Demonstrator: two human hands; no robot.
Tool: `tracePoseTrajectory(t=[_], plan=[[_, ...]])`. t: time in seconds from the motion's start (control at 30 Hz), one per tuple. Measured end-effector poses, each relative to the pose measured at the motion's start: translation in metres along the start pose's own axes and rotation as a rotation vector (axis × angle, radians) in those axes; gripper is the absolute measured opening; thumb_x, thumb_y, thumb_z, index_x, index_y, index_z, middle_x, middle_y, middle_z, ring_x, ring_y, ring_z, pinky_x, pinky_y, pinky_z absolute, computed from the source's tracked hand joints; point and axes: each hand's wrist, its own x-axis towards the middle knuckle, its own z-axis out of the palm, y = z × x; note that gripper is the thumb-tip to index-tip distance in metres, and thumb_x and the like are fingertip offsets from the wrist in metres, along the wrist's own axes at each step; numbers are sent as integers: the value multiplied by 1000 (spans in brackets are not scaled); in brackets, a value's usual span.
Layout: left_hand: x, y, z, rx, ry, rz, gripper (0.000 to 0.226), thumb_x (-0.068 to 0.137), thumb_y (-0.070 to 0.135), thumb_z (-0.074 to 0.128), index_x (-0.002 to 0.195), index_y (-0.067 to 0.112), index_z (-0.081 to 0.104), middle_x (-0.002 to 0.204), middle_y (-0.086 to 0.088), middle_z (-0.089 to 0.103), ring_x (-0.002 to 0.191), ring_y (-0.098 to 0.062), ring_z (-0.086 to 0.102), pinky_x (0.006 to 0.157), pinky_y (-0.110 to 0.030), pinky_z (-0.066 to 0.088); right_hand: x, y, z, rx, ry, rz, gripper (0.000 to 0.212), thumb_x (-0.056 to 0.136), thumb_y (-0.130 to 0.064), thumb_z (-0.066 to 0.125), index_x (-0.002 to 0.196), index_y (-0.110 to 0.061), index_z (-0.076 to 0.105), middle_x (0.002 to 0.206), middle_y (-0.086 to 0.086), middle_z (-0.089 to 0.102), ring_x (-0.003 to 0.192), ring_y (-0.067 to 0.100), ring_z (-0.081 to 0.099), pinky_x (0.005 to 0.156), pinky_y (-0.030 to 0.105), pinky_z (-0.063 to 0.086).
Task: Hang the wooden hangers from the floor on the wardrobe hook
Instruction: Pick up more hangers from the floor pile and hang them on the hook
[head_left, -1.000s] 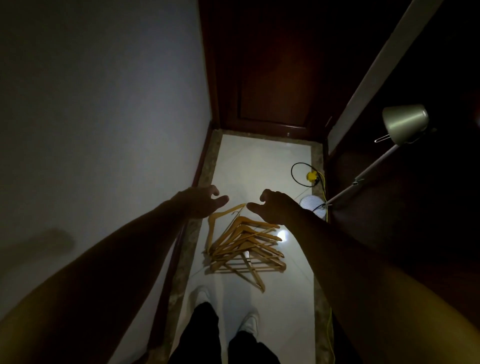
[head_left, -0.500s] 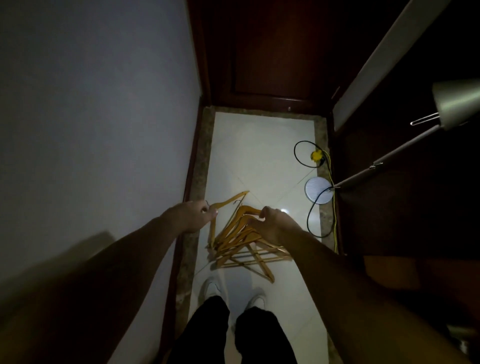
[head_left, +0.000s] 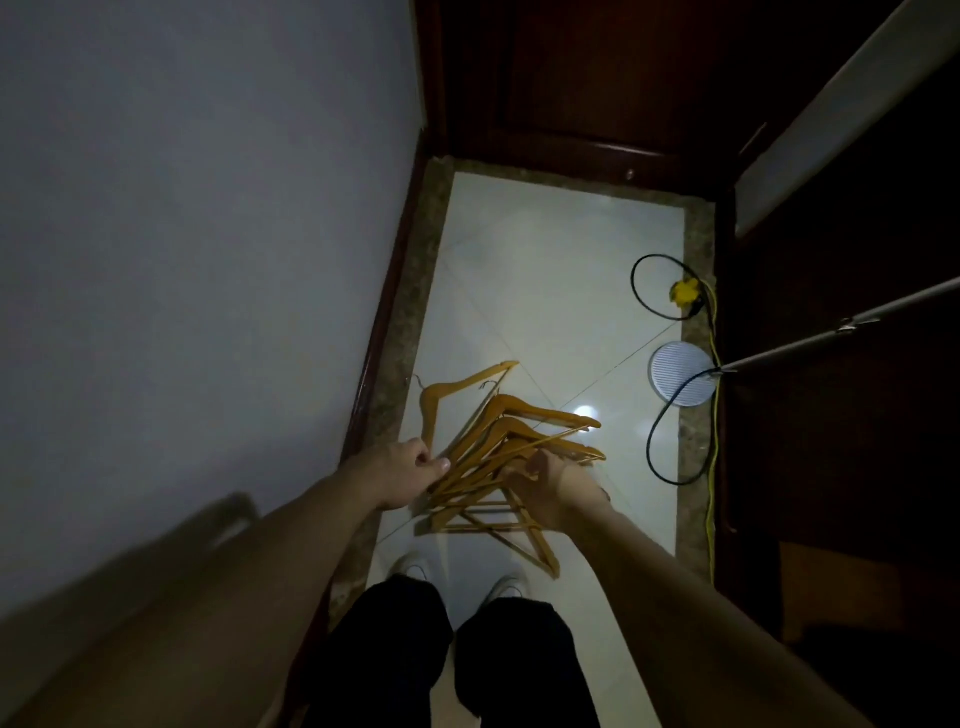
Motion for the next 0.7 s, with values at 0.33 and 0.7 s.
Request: tracePoseTrajectory(t=[0.33,0.7], plan=[[130,-25,59,21,-43,16,52,94,63,38,124,24,56,124,-5,61,104,-20,57,84,-35,48,115,51,64,-22,-3,4,25,99,-52,46,92,-31,55,85,-8,58,84,13,62,70,30,51],[249,-52,95,-31,7,59,53,96,61,39,130,23,51,123,-8,61,101,-22,60,89,-41,51,229,94,123,-27,23,26,41,96,-56,46,125,-28,54,115,1,63,106,21,61,93,42,53]])
